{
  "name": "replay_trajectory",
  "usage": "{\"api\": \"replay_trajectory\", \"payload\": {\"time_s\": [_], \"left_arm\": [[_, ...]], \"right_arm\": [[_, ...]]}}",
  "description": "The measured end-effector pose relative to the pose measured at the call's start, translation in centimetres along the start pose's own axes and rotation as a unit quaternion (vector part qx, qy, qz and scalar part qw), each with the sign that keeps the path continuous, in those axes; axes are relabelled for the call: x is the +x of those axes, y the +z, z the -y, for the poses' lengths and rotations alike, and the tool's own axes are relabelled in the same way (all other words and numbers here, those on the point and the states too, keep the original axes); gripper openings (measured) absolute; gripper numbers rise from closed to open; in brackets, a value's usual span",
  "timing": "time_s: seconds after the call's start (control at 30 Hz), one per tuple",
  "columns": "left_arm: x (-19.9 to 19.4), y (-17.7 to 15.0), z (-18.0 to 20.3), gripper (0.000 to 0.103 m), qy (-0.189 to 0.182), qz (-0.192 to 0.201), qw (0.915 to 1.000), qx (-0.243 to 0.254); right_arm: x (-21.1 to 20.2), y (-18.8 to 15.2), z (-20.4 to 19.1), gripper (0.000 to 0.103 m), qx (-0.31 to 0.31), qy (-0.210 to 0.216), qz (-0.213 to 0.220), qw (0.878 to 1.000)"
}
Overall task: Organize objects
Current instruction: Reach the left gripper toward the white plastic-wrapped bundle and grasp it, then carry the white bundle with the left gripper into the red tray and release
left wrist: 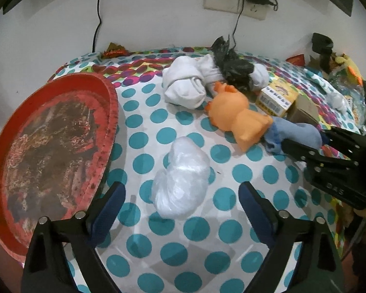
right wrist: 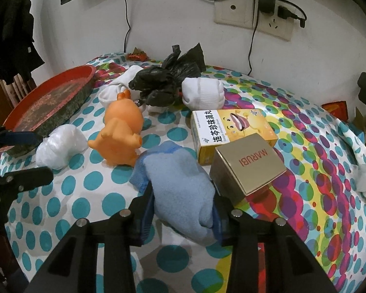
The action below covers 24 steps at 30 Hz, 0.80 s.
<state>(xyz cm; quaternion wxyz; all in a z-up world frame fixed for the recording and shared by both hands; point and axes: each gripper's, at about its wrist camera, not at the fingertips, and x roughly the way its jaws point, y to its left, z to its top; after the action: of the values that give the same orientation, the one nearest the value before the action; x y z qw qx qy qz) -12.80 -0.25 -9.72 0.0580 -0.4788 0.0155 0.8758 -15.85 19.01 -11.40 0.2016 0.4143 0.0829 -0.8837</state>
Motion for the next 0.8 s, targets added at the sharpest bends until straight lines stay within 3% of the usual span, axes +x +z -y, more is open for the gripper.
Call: {"api": "replay_trajectory", "payload": {"time_s": [0.07, 0.3, 0.57, 0.8], "left_arm": [[0.6, 0.3, 0.0, 0.071, 0.003, -0.010, 0.9999, 0.003], [1.5, 0.9, 0.3, 0.069, 0.018, -0.012, 0.9996, 0.021], [2.4, 0.7, 1.4, 0.046, 0.012, -0.024, 0.9985, 0.047], [2.5, 1.0, 1.1, 0.038, 0.001, -0.024, 0.9993, 0.029]], "right_arm": [[0.0, 0.0, 0.2, 0.040, 0.005, 0.006, 0.000, 1.000], [-0.1, -0.1, 0.6, 0.041, 0.013, 0.016, 0.001, 1.000], [-0.1, 0.0, 0.5, 0.041, 0.014, 0.017, 0.001, 1.000], [0.0, 0.0, 0.4, 0.041, 0.010, 0.011, 0.001, 1.000]]}}
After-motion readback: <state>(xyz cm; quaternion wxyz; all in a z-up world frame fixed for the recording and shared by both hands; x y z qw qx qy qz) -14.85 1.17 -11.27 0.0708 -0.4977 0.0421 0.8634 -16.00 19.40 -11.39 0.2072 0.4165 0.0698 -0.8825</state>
